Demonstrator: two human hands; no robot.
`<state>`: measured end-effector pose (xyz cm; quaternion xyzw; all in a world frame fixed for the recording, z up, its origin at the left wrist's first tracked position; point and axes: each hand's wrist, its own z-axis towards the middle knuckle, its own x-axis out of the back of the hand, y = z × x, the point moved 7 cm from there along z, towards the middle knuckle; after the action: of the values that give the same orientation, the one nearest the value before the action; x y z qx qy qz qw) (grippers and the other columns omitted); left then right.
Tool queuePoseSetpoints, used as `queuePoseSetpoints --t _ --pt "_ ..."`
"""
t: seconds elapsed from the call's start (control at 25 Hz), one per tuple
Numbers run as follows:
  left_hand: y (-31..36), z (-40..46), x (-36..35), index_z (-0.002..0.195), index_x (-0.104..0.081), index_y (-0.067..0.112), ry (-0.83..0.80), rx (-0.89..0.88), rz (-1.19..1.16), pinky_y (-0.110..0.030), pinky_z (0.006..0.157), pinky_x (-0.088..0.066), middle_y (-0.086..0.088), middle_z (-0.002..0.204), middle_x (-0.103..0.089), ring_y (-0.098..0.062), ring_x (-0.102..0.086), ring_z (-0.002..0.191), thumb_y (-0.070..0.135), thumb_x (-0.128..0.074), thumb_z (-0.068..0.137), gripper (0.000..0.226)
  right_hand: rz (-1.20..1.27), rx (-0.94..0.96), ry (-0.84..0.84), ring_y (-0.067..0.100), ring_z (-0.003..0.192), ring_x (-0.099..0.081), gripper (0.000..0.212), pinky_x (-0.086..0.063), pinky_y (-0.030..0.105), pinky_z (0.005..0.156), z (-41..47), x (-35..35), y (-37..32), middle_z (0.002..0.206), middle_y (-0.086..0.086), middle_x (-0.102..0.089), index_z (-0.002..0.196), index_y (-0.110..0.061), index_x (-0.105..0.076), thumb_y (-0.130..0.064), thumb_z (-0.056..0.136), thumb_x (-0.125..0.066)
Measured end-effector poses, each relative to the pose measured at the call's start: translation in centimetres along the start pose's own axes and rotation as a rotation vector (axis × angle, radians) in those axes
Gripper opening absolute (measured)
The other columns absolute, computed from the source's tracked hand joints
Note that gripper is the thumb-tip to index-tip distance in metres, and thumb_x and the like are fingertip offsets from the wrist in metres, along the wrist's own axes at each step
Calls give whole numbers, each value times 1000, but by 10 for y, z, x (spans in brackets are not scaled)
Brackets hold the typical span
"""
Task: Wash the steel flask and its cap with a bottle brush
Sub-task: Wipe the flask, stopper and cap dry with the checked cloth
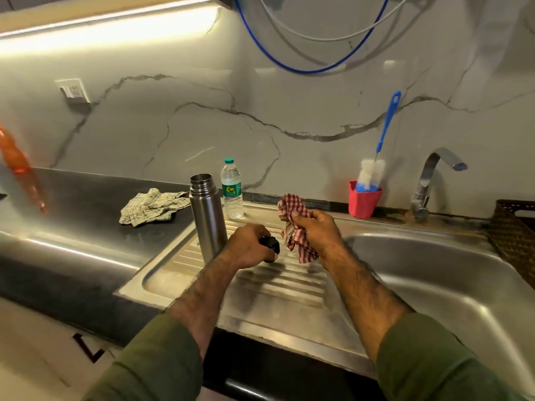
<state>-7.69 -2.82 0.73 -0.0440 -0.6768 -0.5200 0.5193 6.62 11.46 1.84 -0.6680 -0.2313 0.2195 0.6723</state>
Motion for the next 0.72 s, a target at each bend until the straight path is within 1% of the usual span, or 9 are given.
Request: queuePoseSetpoints --t 0.08,0.16,0.24,0.28,0.36,0.48,0.6,0.72 --pt "-1 -2 -5 107 -76 23 -35 7 28 -31 86 -57 3 107 -75 -18 -70 99 28 -96 65 47 0 -12 -3 15 92 -74 26 -55 32 75 1 0 2 100 -5 -79 115 -24 -72 -39 94 -74" --pt "0 -4 -8 112 -75 22 -59 2 60 -33 90 -59 3 111 -75 -18 -69 101 29 -96 66 51 -11 -25 -10 16 93 -75 31 -58 36 83 2 -1 4 100 -5 -80 118 -24 -72 -41 93 -75" --pt "2 -4 -9 118 -74 22 -77 5 74 -31 88 -58 2 115 -74 -18 -69 103 29 -96 67 55 -19 -37 -26 17 95 -76 36 -59 41 90 3 -3 6 101 -5 -80 122 -24 -72 -43 91 -76" --pt "2 -4 -8 120 -73 22 -88 8 77 -29 86 -57 2 117 -74 -18 -69 104 29 -97 68 58 -19 -41 -36 18 95 -76 35 -59 42 92 3 -3 6 100 -5 -80 121 -24 -72 -43 91 -76" --pt "3 -3 -7 127 -71 22 -126 16 87 -28 85 -55 2 119 -72 -18 -68 105 30 -98 68 65 -5 -47 -48 19 94 -77 31 -59 44 93 2 -2 5 97 -5 -81 117 -24 -72 -41 91 -76" --pt "11 -2 -5 133 -66 20 -162 9 132 -33 92 -57 1 123 -70 -21 -67 108 38 -97 72 71 18 -70 -43 20 95 -77 34 -60 47 94 1 7 4 98 -4 -81 119 -23 -71 -41 91 -76" --pt "32 4 -2 133 -67 20 -103 -46 186 -38 98 -58 0 126 -71 -20 -66 111 50 -92 75 70 51 -96 -18 23 97 -76 43 -61 48 93 2 25 1 103 0 -79 124 -21 -68 -45 90 -77" --pt "60 16 -9 133 -67 21 -68 -88 176 -38 98 -57 2 125 -72 -18 -66 110 52 -91 76 68 142 -112 75 26 98 -75 44 -60 50 94 5 57 -1 105 4 -79 122 -20 -67 -49 90 -76"
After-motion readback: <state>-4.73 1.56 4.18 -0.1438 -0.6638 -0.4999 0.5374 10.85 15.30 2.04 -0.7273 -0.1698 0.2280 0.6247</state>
